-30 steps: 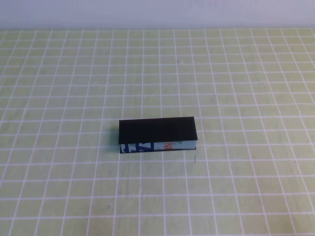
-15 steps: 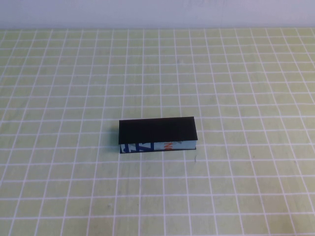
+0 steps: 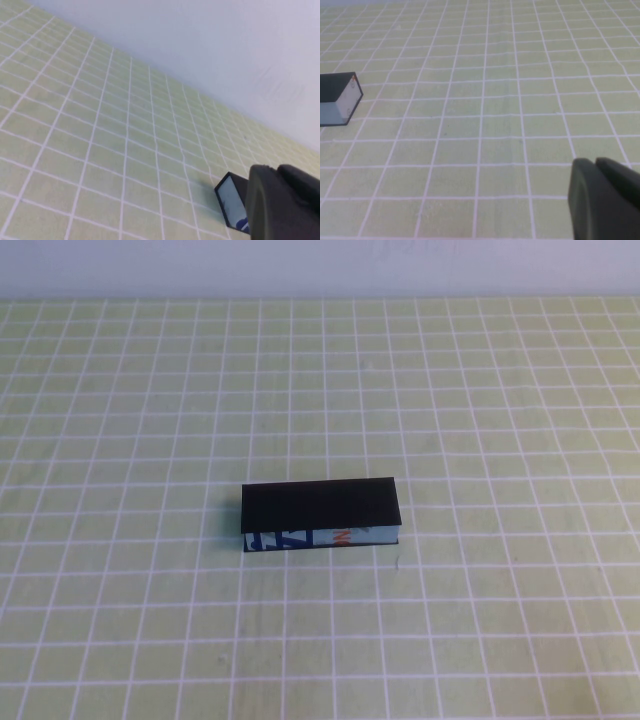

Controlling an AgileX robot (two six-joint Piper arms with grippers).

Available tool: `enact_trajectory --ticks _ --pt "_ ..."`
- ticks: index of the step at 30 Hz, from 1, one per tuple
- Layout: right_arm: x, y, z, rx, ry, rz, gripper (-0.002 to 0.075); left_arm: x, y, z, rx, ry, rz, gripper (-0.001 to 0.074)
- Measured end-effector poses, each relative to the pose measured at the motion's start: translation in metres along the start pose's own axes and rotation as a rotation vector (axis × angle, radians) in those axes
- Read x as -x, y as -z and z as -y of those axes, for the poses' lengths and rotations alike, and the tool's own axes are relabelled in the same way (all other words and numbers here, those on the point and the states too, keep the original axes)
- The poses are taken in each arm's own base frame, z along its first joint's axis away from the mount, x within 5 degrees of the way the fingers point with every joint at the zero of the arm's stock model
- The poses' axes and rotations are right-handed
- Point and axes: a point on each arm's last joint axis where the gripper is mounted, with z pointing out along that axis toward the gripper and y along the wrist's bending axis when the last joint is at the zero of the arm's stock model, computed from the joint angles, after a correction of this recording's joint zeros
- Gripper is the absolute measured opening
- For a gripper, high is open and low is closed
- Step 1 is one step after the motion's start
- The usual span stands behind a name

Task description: Take glasses out of glasses case

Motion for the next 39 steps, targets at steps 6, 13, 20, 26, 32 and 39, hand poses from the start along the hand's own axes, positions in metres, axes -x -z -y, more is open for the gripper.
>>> enact_trajectory --ticks 6,13,20,26,32,39 --pt "0.0 0.0 0.0 0.0 0.0 0.0 -0.0018 0.001 0.0 0.002 -0.018 0.117 0.014 -0.0004" --pt "0.0 0.0 0.0 0.0 0.0 0.0 -0.0018 0.017 -0.005 0.028 -0.055 0.123 -0.266 -0.0004" --pt "0.0 0.0 0.0 0.0 0.0 0.0 -0.0018 0.056 -0.042 0.06 -0.097 -0.097 -0.597 -0.0004" --pt "0.0 0.0 0.0 0.0 0.0 0.0 -0.0018 0.09 -0.106 0.074 -0.151 -0.271 -0.684 -0.0004" --pt "0.0 0.0 0.0 0.0 0.0 0.0 -0.0018 0.106 -0.189 0.084 -0.259 -0.295 -0.773 -0.0004" --pt "0.0 0.0 0.0 0.0 0.0 0.0 -0.0018 0.094 -0.285 0.084 -0.414 -0.245 -0.831 -0.0004"
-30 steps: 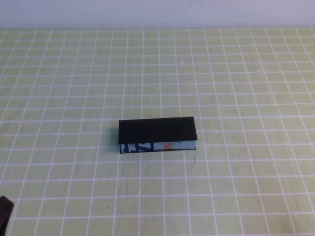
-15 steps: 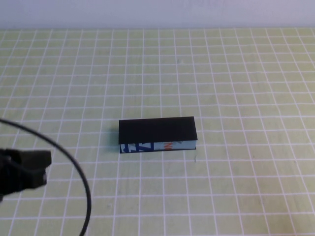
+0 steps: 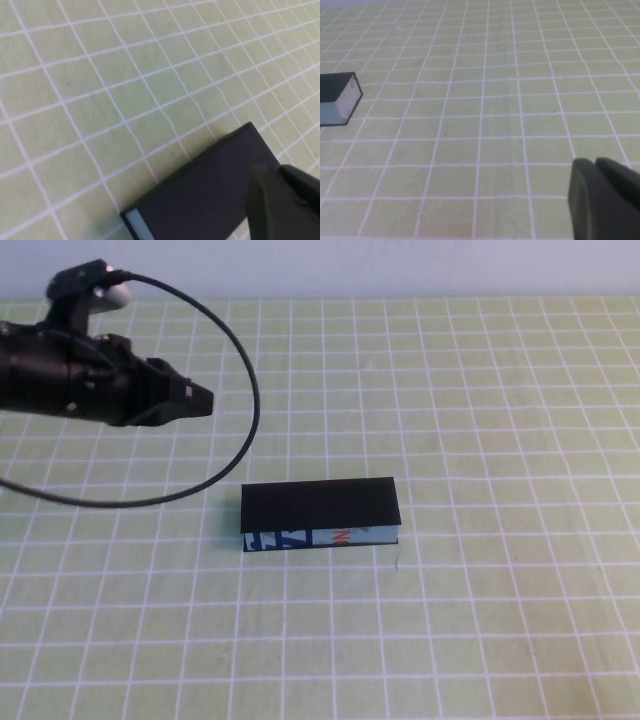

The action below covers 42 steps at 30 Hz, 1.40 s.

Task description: Take glasses out of glasses case

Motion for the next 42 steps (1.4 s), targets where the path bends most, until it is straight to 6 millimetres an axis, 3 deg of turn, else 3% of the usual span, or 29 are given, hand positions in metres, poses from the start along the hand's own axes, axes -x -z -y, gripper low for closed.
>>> enact_trajectory --ticks 4,8,12,26,35,42 --pt "0.0 0.0 0.0 0.0 0.0 0.0 -0.0018 0.014 -0.049 -0.015 -0.07 -0.018 -0.065 -0.0004" --pt "0.0 0.0 0.0 0.0 -0.001 0.0 -0.0018 0.014 -0.1 -0.024 -0.126 -0.026 -0.133 -0.0004" --pt "0.0 0.0 0.0 0.001 -0.002 0.0 -0.0018 0.01 -0.126 -0.036 -0.138 -0.013 -0.164 -0.0004" --pt "0.004 0.0 -0.001 0.008 -0.036 0.042 -0.0018 -0.013 -0.148 -0.052 -0.113 -0.03 -0.298 -0.0004" --pt "0.025 0.004 0.0 0.064 -0.48 0.277 -0.0018 -0.024 -0.158 -0.06 -0.112 -0.009 -0.331 -0.0004" --pt "0.032 0.006 0.0 0.101 -0.676 0.3 -0.0018 -0.024 -0.158 -0.06 -0.112 -0.009 -0.331 -0.0004"
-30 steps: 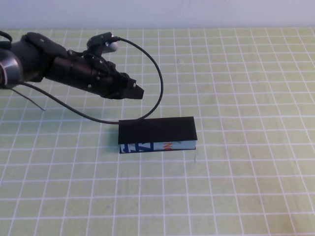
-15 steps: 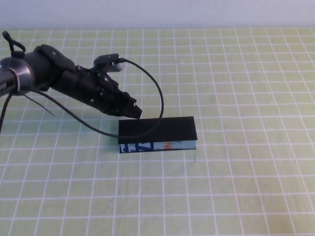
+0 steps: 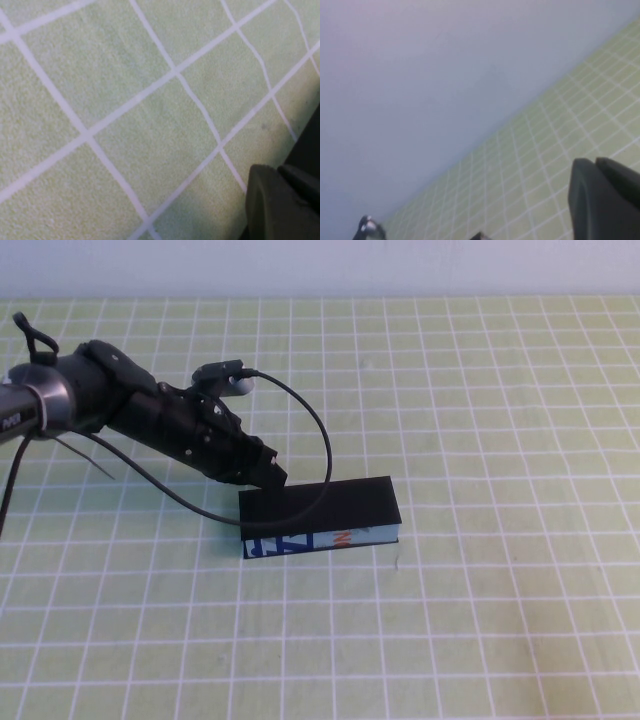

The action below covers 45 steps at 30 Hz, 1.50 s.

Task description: Take glasses out of glasses case

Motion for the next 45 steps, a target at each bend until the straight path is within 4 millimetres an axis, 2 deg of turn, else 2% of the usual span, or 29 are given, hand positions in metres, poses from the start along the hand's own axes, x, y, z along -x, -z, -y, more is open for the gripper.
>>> enact_trajectory --ticks 4,7,9,14,18,22,28,31,35,40,45 --pt "0.008 -0.005 -0.027 0.027 0.027 -0.178 -0.0018 0.0 0.0 0.0 0.0 0.0 0.0 -0.0004" --pt "0.018 -0.019 -0.051 0.007 0.126 -0.365 -0.0018 0.0 0.0 0.0 0.001 -0.001 -0.001 -0.0004" --pt "0.023 -0.035 -0.063 -0.027 0.211 -0.521 -0.0018 0.0 0.0 0.0 0.001 -0.001 -0.001 -0.0004" --pt "0.032 -0.073 -0.081 -0.016 0.386 -0.769 -0.0018 0.0 0.0 0.0 0.0 -0.001 -0.002 -0.0004" --pt "0.035 -0.102 -0.092 0.038 0.448 -0.86 -0.0018 -0.001 0.001 -0.001 -0.006 0.003 -0.006 -0.0004" --pt "0.025 -0.125 -0.106 0.118 0.489 -0.942 -0.0018 -0.002 0.003 -0.003 -0.009 0.009 -0.007 -0.0004" --pt "-0.009 -0.159 -0.147 0.303 0.657 -1.082 -0.0017 -0.002 0.003 -0.003 -0.009 0.01 -0.008 -0.0004" --pt "-0.036 -0.171 -0.17 0.418 0.821 -1.144 -0.0018 -0.002 0.003 -0.003 -0.01 0.01 -0.009 -0.0004" --pt "-0.078 -0.18 -0.192 0.607 1.142 -1.186 -0.0018 -0.002 0.003 -0.003 -0.01 0.01 -0.009 -0.0004" --pt "-0.121 -0.192 -0.196 0.74 1.422 -1.179 0.0006 -0.002 0.003 -0.003 -0.01 0.01 -0.009 -0.0004" --pt "-0.15 -0.209 -0.189 0.831 1.583 -1.135 0.0148 -0.002 0.003 -0.003 -0.01 0.01 -0.009 -0.0004"
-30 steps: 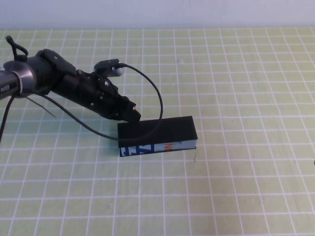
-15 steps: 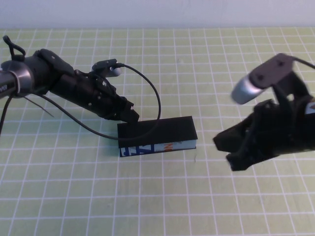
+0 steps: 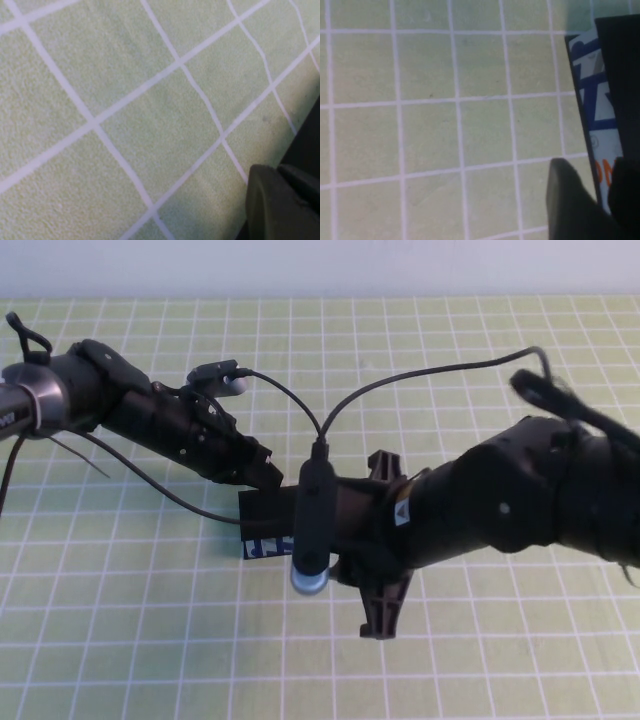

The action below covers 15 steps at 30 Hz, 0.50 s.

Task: Take glasses out of glasses case
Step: Pick up the glasses from the glasses case

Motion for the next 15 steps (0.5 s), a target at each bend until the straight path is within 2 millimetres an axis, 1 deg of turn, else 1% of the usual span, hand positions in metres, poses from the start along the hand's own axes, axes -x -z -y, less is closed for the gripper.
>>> enact_trajectory --ticks 3,5,10,15 --pt "-0.001 -0.017 0.004 -0.026 0.037 0.004 0.0233 0.0 0.0 0.0 0.0 0.0 0.0 -0.0004" --pt "-0.001 -0.027 0.007 -0.051 0.056 0.01 0.0263 0.0 0.0 0.0 0.0 0.0 0.0 -0.0004" --pt "-0.003 -0.045 0.012 -0.112 0.107 0.021 0.0281 0.0 0.0 0.0 0.0 0.0 0.0 -0.0004" --pt "-0.004 -0.056 0.015 -0.153 0.176 0.02 0.0284 0.0 0.0 0.0 0.0 0.0 0.0 -0.0004"
